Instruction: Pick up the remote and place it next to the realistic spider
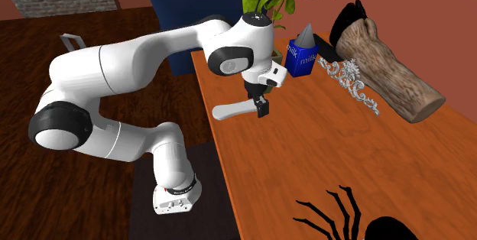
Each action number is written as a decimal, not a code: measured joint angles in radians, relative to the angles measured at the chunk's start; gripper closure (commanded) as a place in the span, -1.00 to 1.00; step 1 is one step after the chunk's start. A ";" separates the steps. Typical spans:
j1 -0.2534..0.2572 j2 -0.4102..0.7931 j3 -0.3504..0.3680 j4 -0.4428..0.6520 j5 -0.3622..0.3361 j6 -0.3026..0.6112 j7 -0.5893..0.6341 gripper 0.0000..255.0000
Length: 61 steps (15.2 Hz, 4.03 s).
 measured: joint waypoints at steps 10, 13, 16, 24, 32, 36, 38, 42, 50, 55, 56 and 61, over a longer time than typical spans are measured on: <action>0.046 -0.012 0.173 -0.030 0.012 -0.083 0.138 -1.00; 0.049 -0.029 0.178 -0.077 0.016 -0.056 0.139 -1.00; 0.050 -0.027 0.181 -0.105 0.018 -0.026 0.138 -1.00; 0.051 -0.029 0.182 -0.112 0.019 -0.020 0.138 1.00; 0.050 -0.029 0.182 -0.112 0.019 -0.020 0.138 1.00; 0.048 -0.023 0.178 -0.084 0.015 -0.045 0.139 1.00; 0.048 -0.020 0.178 -0.054 0.014 -0.071 0.143 1.00; 0.046 -0.007 0.171 0.007 0.008 -0.119 0.143 1.00; 0.042 0.029 0.164 0.138 0.000 -0.213 0.148 1.00; 0.040 0.052 0.160 0.222 -0.004 -0.273 0.150 1.00; 0.039 0.060 0.159 0.241 -0.005 -0.284 0.151 1.00; 0.037 0.094 0.159 0.336 -0.008 -0.347 0.158 1.00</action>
